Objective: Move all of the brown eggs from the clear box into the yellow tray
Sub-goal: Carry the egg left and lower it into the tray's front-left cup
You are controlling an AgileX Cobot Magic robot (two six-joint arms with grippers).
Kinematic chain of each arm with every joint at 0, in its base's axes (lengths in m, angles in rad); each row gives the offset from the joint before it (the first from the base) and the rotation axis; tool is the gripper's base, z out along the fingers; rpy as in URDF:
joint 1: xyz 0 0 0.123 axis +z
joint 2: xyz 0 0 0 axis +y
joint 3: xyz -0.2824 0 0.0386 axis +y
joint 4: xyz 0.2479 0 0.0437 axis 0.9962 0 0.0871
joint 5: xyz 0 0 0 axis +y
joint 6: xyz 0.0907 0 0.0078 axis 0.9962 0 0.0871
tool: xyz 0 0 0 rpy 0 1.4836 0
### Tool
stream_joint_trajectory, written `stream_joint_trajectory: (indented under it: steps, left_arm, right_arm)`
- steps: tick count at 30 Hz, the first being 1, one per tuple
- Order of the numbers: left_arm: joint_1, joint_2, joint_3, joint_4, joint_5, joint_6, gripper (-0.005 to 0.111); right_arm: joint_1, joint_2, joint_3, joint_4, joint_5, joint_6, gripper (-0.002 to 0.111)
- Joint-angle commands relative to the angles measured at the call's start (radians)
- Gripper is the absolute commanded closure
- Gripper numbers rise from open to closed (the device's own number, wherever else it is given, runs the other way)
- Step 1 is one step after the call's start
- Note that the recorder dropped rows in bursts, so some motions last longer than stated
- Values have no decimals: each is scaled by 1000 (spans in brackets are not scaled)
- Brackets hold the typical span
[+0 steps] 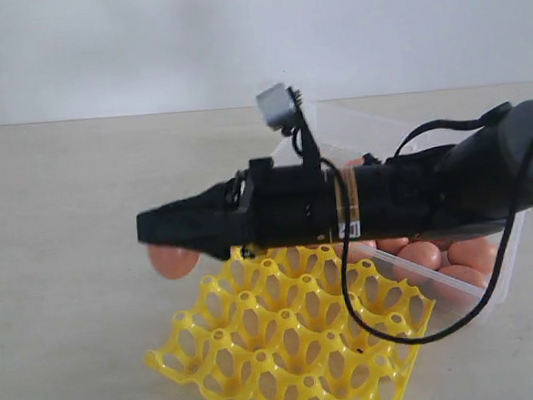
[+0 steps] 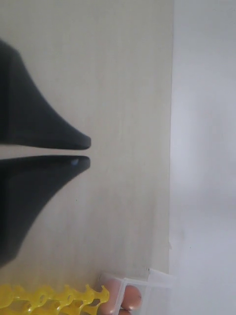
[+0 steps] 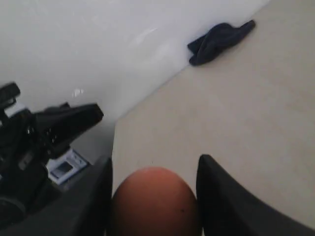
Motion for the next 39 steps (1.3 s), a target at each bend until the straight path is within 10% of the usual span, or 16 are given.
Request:
stream_joint_trajectory:
  steps: [1, 13, 39]
  left_arm:
    - [-5, -3, 4, 3, -15, 5, 103]
    - [-5, -3, 4, 3, -17, 5, 103]
    - [-5, -3, 4, 3, -20, 5, 103]
  right_arm:
    - [102, 13, -11, 5, 177, -165, 108]
    - [184, 16, -11, 143, 484, -351, 108]
    - [216, 58, -11, 159, 530, -412, 108]
